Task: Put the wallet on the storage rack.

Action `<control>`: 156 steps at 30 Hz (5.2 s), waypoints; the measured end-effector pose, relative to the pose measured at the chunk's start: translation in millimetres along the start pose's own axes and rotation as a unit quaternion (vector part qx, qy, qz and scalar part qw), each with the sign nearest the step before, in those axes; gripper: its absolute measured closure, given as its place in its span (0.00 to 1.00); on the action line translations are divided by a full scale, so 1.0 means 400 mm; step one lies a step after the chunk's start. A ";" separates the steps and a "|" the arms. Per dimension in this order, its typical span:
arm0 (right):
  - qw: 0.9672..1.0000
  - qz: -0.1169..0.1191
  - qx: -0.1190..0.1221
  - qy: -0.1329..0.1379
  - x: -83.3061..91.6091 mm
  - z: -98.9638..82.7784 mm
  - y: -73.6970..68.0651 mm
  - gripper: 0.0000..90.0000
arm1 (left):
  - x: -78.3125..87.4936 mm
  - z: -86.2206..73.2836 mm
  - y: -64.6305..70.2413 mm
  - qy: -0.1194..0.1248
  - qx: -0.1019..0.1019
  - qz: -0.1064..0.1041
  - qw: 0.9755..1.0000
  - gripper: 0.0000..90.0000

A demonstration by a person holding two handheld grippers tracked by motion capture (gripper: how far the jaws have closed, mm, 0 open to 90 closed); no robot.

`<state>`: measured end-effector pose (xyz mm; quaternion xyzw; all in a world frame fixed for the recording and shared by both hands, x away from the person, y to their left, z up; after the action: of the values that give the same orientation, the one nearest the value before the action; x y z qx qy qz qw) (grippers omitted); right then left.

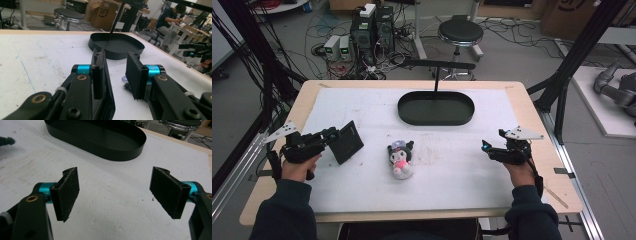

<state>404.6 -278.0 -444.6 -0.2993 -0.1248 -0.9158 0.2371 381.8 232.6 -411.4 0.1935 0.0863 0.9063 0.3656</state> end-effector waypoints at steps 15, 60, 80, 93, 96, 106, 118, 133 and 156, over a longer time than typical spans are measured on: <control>1.000 0.003 0.000 -0.004 -0.002 -0.003 -0.002 0.27 | -0.006 -0.004 -0.007 -0.009 -0.070 0.068 0.995 0.76; 1.000 0.007 -0.008 -0.004 -0.001 -0.003 0.000 0.27 | -0.107 -0.064 -0.013 -0.130 0.002 0.098 0.987 0.61; 1.000 0.009 -0.007 -0.007 -0.005 -0.004 -0.002 0.27 | -0.062 -0.157 -0.010 -0.176 0.034 0.120 0.976 0.86; 1.000 0.008 -0.009 -0.007 -0.004 -0.004 -0.001 0.27 | -0.004 -0.025 -0.001 -0.188 -0.019 0.112 0.976 0.93; 1.000 0.009 -0.005 -0.008 -0.005 -0.001 -0.006 0.27 | -0.026 -0.003 0.004 -0.249 -0.047 0.101 0.962 0.93; 1.000 0.012 -0.009 -0.006 -0.002 -0.002 -0.001 0.28 | -0.157 -0.032 0.010 -0.359 -0.053 0.048 0.931 0.93; 1.000 0.011 -0.010 -0.007 0.000 -0.004 0.000 0.28 | -0.049 0.024 0.002 -0.426 -0.091 0.066 0.898 0.93; 1.000 0.011 -0.009 -0.007 -0.001 -0.004 0.000 0.28 | -0.145 0.001 0.011 -0.437 -0.112 0.081 0.889 0.91; 1.000 0.009 -0.010 -0.007 0.001 -0.006 0.004 0.28 | -0.215 -0.004 0.018 -0.233 -0.154 0.157 0.947 0.56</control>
<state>404.0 -280.4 -446.2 -0.3093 -0.1144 -0.9126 0.2416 433.2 167.5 -435.4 0.3514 -0.1734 0.8842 0.2544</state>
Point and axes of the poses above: each handheld gripper's, and its own axes: x roughly backward along the jaws, z roughly out of its top, y roughly to its right, the point moved 9 cm from there along -x, roughly forward along the jaws, and after that the axes turned 7 degrees about -y, right-handed, at the moved point
